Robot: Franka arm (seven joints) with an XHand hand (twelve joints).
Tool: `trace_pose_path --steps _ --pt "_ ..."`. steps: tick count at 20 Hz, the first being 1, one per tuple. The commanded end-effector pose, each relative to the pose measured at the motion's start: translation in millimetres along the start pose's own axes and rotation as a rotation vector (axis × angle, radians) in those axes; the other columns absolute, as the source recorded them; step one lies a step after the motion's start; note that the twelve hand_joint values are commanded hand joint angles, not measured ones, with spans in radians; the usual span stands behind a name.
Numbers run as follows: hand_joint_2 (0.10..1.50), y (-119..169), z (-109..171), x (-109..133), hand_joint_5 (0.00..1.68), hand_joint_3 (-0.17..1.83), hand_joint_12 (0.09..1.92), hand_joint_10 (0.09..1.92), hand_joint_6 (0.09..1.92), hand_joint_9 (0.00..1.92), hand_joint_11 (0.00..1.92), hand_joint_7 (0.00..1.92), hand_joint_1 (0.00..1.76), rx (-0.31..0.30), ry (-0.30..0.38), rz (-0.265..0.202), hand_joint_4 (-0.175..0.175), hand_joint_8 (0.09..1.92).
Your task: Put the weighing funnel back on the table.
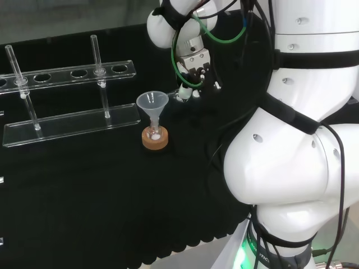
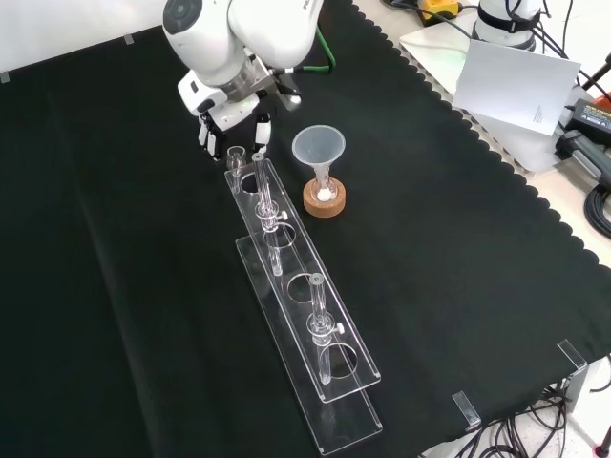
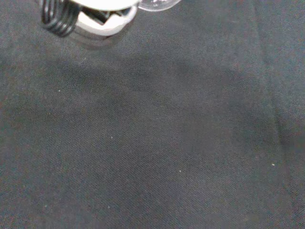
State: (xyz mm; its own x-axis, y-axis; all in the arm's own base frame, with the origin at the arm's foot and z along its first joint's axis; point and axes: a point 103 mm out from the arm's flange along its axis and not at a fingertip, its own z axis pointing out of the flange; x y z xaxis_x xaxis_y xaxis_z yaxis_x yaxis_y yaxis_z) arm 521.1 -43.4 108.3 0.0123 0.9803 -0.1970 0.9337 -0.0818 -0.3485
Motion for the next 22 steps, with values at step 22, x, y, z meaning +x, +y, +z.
trace_pose_path --steps 22 --pt "0.74 18.5 20.4 2.1 1.29 0.50 0.86 0.09 0.58 1.31 1.08 0.82 1.12 0.042 0.000 -0.010 0.175 0.68"
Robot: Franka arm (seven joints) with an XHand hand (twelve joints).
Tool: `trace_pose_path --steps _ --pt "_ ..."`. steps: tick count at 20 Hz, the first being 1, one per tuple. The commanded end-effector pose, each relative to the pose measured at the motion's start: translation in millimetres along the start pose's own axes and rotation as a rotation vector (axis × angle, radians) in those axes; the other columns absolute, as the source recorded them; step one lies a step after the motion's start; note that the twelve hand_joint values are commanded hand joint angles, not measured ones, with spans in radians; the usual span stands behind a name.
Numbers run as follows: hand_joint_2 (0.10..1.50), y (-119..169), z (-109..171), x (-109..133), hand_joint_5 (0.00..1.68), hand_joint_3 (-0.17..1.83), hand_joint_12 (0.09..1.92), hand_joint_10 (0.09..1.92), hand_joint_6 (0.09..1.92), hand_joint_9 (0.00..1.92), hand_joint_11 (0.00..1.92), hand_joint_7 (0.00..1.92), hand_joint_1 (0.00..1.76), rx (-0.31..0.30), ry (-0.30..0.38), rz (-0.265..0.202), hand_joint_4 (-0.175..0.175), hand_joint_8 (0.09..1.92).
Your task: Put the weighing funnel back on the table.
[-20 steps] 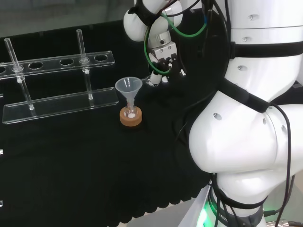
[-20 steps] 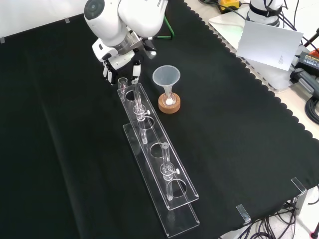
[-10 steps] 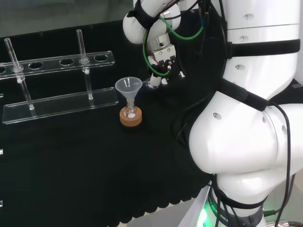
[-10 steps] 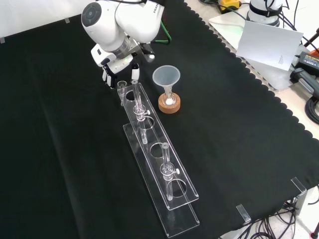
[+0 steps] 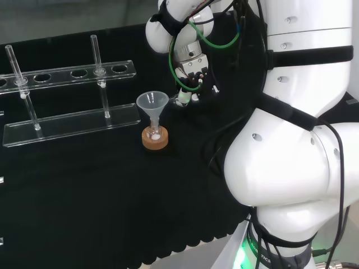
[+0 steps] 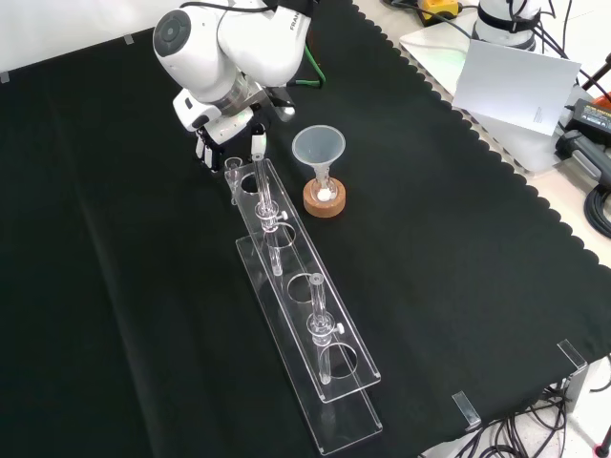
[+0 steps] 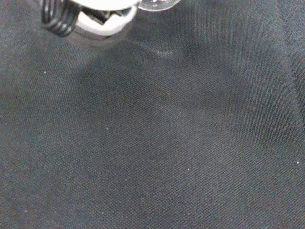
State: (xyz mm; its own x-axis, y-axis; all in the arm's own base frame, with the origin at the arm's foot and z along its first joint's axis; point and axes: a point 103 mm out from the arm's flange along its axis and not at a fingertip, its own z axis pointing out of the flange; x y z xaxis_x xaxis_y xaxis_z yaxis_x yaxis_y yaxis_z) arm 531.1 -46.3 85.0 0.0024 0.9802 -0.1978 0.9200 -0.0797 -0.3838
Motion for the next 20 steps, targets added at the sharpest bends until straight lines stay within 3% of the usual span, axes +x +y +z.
trace_pose_path --steps 1,8,16,18,20 --pt "0.74 1.1 2.4 0.4 1.29 0.50 0.86 0.09 0.58 1.31 1.08 0.81 1.12 0.005 0.001 0.000 0.175 0.68" --pt "0.78 1.6 5.6 0.2 1.26 0.43 0.86 0.09 0.61 1.30 1.08 0.77 1.11 0.013 -0.010 -0.002 0.175 0.70" --pt "1.01 0.8 11.3 -3.9 1.09 0.09 0.90 0.09 0.83 1.19 1.01 0.58 1.05 0.025 -0.006 0.005 0.175 0.78" --pt "0.99 -0.3 11.4 -5.8 0.98 0.05 0.92 0.09 0.75 1.15 0.97 0.53 1.01 0.031 -0.003 0.007 0.066 0.78" --pt "0.97 -2.0 10.9 -7.4 0.90 0.03 0.97 0.09 0.68 1.09 0.89 0.47 0.99 0.036 -0.002 0.008 0.021 0.77"
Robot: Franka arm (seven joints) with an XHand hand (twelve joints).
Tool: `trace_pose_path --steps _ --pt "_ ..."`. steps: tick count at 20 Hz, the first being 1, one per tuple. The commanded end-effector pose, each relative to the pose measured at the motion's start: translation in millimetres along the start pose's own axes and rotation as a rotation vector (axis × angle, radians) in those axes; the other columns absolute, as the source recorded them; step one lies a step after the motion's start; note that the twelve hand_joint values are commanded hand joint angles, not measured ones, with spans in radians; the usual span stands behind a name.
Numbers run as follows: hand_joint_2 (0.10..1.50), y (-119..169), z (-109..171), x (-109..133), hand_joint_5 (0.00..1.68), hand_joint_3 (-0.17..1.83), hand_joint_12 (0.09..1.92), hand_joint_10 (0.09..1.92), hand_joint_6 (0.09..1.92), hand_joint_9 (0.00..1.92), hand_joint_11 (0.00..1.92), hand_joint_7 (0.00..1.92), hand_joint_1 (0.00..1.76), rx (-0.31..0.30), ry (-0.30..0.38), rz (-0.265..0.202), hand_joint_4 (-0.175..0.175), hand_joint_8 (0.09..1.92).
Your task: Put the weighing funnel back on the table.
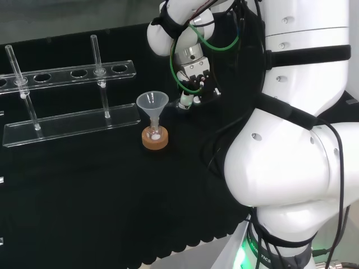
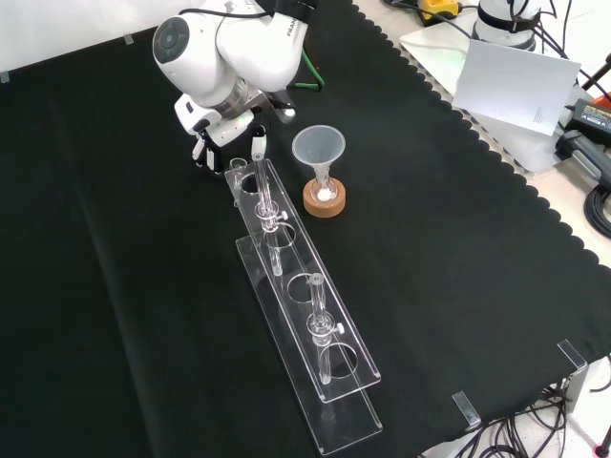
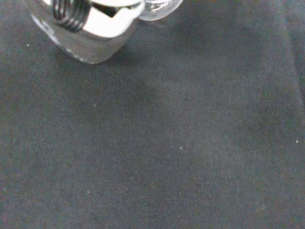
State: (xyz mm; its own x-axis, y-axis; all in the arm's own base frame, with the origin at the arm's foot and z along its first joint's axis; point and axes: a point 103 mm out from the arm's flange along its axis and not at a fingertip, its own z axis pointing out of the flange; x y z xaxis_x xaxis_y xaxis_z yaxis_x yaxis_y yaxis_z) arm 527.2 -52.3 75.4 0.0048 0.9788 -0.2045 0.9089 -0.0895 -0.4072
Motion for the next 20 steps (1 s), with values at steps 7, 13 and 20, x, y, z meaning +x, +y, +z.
trace_pose_path --steps 7,13,20 --pt "0.93 -3.9 2.7 0.7 0.48 0.05 1.22 0.09 0.66 0.80 0.48 0.22 0.92 0.066 -0.010 0.020 0.000 0.72" --pt "0.88 -9.6 2.7 -5.3 0.28 0.09 1.31 0.09 0.38 0.62 0.30 0.05 0.88 0.101 0.002 0.024 -0.025 0.68" --pt "0.79 -33.2 -27.5 -20.8 0.24 0.20 1.34 0.09 0.10 0.52 0.20 0.00 0.76 0.014 0.057 0.036 -0.040 0.56"
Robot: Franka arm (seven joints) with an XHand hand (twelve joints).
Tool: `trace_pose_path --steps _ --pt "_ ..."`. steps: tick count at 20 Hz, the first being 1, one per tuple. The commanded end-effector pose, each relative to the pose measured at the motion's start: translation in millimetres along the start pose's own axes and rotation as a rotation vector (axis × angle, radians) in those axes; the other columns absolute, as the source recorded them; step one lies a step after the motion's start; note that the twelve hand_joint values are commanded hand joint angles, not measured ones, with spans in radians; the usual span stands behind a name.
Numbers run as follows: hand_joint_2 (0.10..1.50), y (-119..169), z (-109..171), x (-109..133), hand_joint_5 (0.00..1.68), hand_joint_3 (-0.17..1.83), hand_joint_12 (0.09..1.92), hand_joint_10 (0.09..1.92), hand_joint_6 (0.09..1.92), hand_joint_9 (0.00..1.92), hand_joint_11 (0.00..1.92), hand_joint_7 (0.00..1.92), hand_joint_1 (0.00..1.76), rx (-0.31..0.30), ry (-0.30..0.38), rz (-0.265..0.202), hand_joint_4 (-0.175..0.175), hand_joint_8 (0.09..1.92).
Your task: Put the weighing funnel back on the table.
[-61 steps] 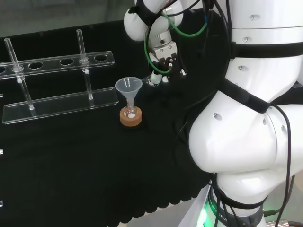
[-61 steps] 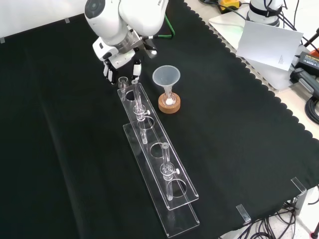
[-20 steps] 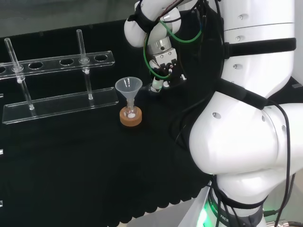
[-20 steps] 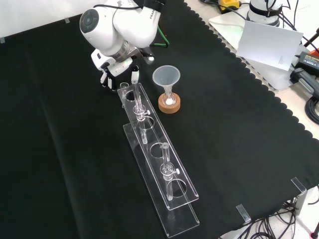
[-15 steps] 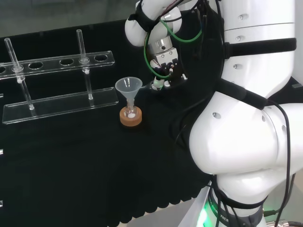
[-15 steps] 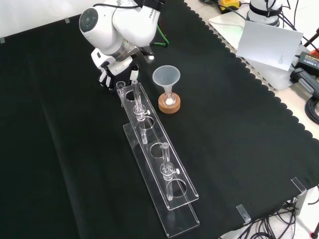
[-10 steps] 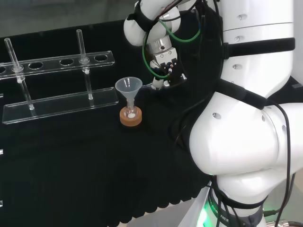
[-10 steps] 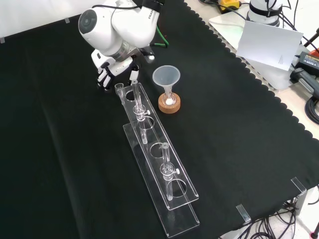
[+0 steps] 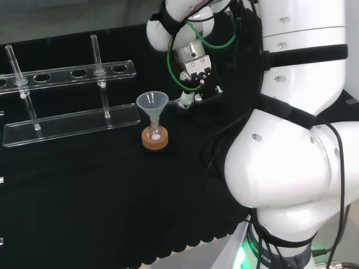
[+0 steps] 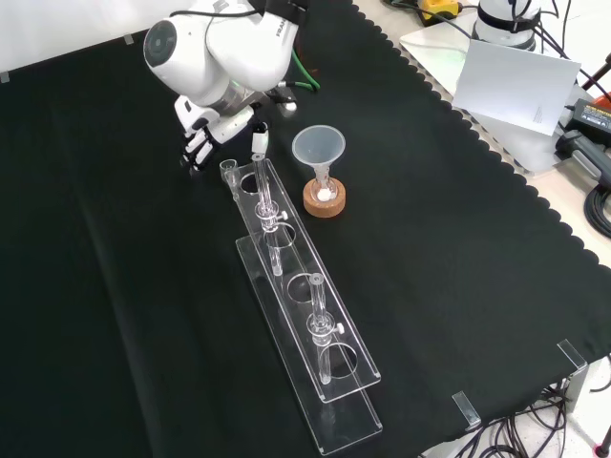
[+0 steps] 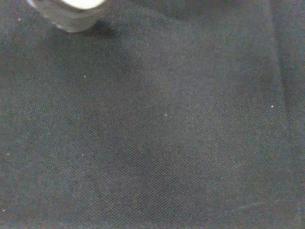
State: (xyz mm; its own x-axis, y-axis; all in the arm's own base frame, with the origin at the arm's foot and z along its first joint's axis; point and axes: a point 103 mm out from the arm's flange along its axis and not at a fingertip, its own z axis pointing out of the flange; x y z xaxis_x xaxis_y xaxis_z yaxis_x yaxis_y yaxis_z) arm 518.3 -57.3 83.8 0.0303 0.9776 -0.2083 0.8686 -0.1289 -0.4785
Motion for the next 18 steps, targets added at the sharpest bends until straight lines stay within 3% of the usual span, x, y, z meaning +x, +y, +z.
trace_pose_path --steps 1,12,18 --pt "0.78 -29.9 -27.9 -17.3 0.25 0.20 1.34 0.09 0.09 0.52 0.20 0.00 0.75 -0.087 0.051 0.012 -0.040 0.56" --pt "0.77 -92.4 -63.8 -33.2 0.26 0.22 1.35 0.09 0.09 0.53 0.20 0.00 0.74 -0.169 0.052 0.061 -0.039 0.59" --pt "0.76 -118.6 -72.8 -31.1 0.28 0.24 1.35 0.09 0.09 0.53 0.21 0.00 0.73 -0.199 0.050 0.047 -0.038 0.61"
